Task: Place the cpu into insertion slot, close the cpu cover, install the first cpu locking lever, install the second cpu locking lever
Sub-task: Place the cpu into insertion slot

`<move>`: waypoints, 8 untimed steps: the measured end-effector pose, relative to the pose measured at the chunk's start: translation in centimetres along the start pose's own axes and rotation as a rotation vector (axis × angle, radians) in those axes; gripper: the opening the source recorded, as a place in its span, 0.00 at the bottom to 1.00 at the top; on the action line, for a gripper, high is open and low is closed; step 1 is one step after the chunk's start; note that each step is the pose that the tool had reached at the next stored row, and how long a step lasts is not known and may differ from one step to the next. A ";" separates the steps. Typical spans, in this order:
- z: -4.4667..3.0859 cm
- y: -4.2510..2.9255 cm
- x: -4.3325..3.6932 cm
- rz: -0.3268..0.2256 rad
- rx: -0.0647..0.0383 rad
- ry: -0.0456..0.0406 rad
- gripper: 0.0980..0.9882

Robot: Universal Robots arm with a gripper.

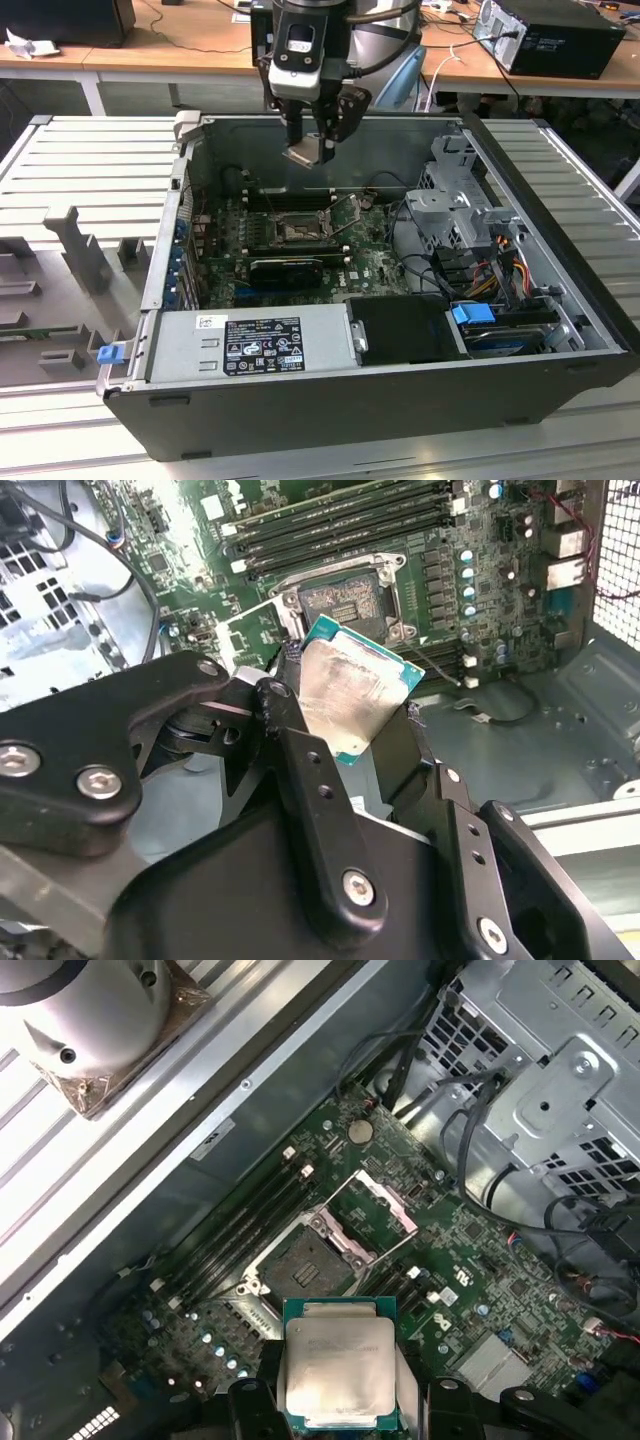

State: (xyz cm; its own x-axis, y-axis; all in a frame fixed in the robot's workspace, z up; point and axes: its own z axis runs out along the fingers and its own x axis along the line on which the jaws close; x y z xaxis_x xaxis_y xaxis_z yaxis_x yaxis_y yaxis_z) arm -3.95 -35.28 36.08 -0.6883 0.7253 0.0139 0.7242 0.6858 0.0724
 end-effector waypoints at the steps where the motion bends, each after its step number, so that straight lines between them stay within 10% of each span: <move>1: 0.01 0.00 0.00 0.018 0.001 -0.0024 0.48; 8: 0.04 0.01 -0.01 0.138 0.004 -0.0161 0.48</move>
State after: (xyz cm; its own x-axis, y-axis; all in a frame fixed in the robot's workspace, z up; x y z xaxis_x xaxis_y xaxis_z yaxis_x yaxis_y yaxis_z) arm -3.93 -35.28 36.04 -0.5816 0.8134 0.0074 0.8119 0.5800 0.0668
